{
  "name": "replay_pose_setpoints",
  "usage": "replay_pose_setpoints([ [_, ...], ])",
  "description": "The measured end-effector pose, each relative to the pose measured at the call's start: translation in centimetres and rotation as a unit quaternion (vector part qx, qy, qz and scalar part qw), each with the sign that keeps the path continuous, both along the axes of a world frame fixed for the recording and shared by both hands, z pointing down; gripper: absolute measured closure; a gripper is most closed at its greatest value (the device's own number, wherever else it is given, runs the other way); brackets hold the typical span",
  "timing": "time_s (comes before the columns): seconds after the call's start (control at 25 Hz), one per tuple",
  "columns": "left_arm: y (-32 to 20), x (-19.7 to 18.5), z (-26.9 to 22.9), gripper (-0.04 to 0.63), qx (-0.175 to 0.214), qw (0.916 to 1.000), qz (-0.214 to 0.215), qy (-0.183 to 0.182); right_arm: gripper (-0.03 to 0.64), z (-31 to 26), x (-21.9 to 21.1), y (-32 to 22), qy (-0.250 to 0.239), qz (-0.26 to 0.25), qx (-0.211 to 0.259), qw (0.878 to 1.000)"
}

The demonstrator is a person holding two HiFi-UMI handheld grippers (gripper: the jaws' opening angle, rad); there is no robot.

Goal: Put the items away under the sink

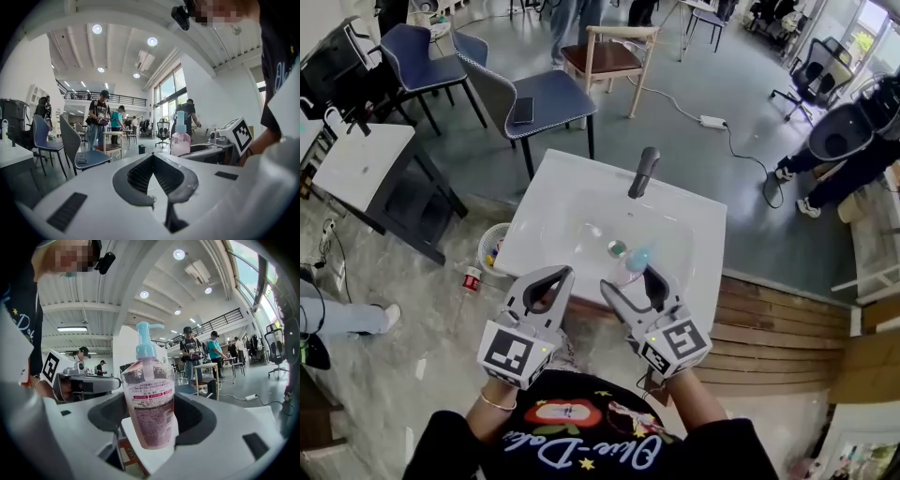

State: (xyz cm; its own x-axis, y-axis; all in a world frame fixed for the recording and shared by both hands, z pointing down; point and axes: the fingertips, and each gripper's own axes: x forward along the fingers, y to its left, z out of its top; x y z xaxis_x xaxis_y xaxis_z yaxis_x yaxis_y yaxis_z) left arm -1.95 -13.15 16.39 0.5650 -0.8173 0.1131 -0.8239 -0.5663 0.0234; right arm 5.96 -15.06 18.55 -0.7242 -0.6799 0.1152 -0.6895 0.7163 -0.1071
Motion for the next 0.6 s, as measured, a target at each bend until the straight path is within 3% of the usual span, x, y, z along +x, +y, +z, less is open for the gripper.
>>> replay_pose_setpoints([
  [0.6, 6.6, 2.2, 0.3, 0.589, -0.001, 1.0000, -0.005, -0.006, 0.296, 0.1, 2.0, 6.8, -0.008, -0.011, -0.003, 1.000],
])
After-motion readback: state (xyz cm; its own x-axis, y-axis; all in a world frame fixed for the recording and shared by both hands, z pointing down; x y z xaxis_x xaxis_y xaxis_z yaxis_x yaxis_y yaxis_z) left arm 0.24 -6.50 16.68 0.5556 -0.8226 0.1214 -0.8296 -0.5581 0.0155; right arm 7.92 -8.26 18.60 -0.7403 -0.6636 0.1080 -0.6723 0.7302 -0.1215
